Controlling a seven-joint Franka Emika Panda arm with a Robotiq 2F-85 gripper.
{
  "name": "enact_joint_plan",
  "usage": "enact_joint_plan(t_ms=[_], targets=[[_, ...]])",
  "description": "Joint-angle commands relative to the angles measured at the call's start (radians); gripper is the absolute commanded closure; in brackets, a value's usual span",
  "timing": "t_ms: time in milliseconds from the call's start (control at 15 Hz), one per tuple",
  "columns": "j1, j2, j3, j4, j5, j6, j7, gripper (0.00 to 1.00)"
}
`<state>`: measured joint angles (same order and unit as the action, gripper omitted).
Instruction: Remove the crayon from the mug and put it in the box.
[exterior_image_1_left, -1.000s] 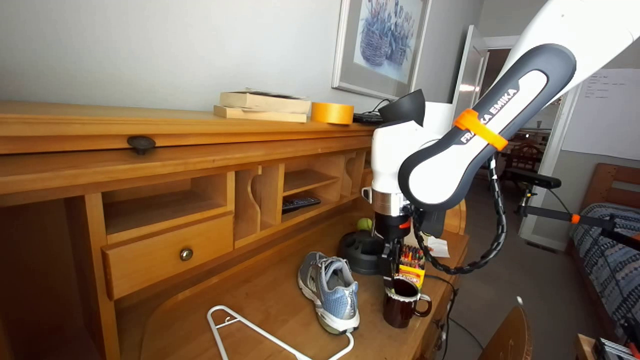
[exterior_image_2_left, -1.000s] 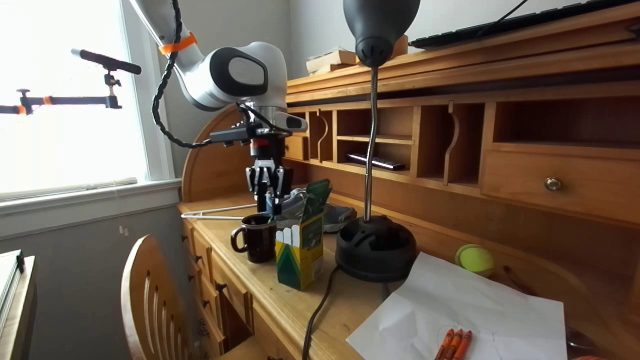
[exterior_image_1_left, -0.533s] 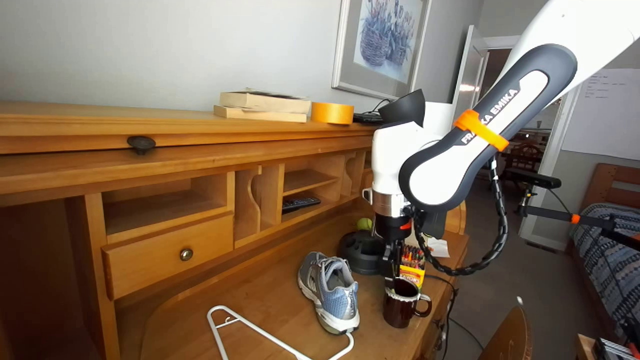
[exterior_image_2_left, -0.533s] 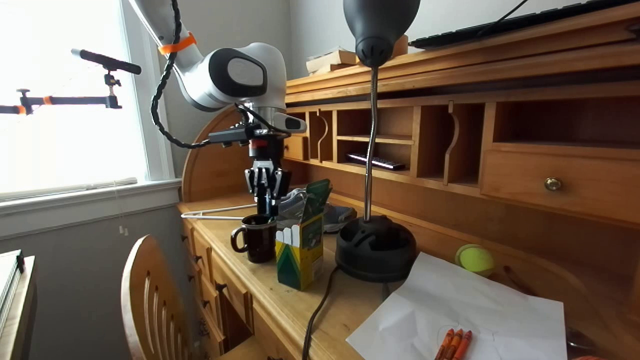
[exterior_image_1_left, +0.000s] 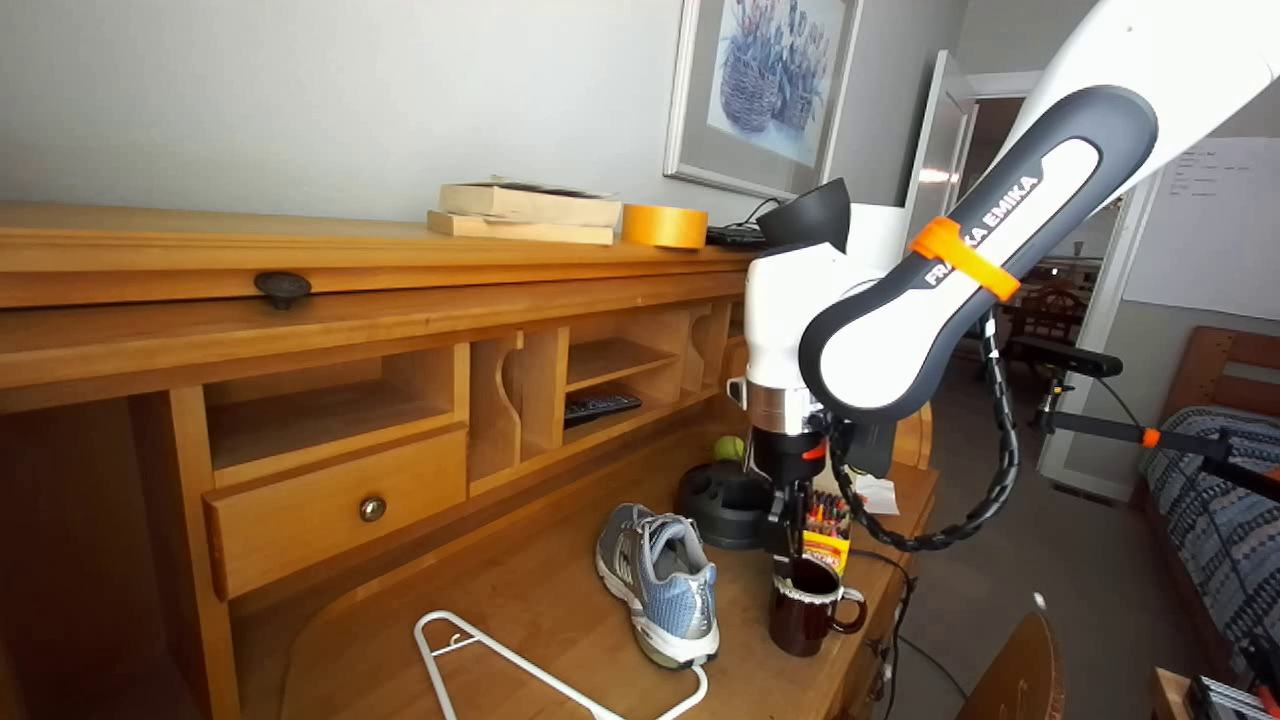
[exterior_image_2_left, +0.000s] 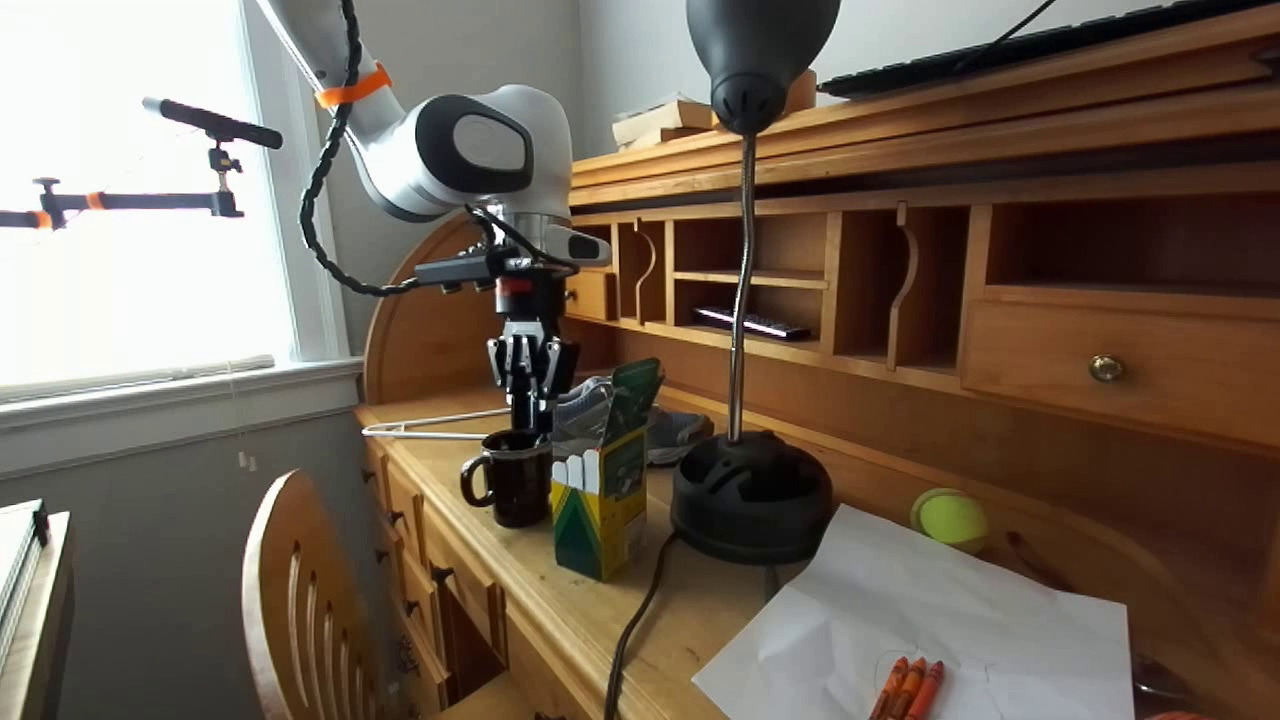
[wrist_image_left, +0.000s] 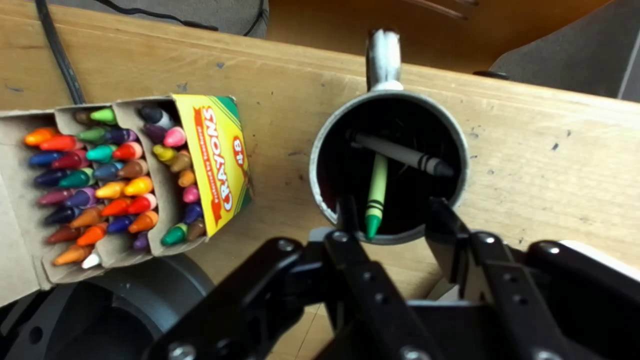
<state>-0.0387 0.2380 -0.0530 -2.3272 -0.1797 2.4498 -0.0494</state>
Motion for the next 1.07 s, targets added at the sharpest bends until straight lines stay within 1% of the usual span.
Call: enact_joint_plan(t_ms=[0, 267, 733, 800, 1000], targets=[[0.001, -0.027, -0.004, -0.023, 0.011, -0.001, 0.023, 0.55], [0.000, -0.040, -0.003, -0.028, 0.017, -0.001, 0.025, 0.52], [-0.005, -0.048, 0.005, -0.036, 0.054, -0.027, 0.004, 0.56], [-0.006, -0.048, 0.005, -0.037, 0.059, -0.029, 0.003, 0.57], [-0.006, -0.050, 0.004, -0.043, 0.071, -0.038, 0.003, 0.57]])
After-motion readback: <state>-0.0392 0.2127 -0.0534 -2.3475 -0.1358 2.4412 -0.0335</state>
